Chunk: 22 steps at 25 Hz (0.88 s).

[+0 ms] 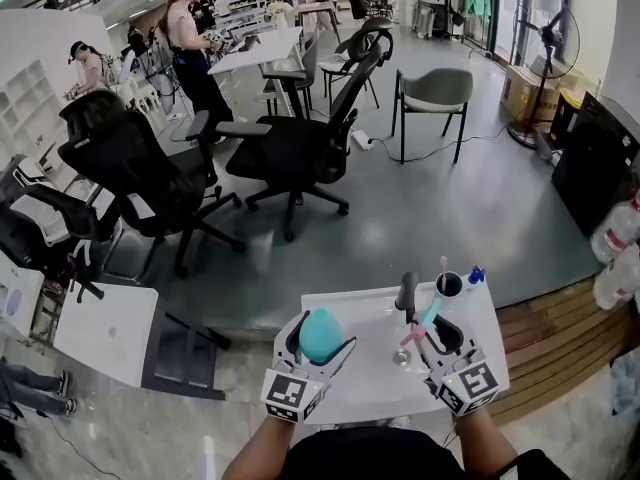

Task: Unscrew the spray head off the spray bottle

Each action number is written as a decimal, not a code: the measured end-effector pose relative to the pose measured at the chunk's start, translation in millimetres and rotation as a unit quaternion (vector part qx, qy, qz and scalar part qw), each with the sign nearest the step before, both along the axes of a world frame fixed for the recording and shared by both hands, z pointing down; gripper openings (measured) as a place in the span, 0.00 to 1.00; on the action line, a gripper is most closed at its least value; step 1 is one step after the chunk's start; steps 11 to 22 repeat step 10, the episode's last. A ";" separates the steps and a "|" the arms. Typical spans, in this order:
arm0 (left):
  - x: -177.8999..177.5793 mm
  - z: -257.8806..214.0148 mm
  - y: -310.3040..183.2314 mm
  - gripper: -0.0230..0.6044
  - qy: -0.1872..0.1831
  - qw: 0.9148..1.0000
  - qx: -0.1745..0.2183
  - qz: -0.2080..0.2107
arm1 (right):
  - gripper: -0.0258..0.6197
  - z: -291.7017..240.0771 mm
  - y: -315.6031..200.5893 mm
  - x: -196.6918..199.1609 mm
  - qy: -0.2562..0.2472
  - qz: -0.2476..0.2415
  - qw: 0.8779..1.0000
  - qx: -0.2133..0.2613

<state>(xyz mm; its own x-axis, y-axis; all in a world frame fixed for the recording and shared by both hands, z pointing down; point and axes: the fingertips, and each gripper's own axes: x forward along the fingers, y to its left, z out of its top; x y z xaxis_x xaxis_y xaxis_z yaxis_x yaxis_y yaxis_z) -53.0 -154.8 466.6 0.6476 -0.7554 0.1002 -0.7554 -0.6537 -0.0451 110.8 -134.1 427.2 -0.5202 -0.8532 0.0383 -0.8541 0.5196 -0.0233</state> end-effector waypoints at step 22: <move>-7.4 0.7 -3.5 0.72 -0.008 1.000 0.008 -0.008 | 0.25 0.0 -7.8 -7.8 0.009 -0.004 1.000 0.015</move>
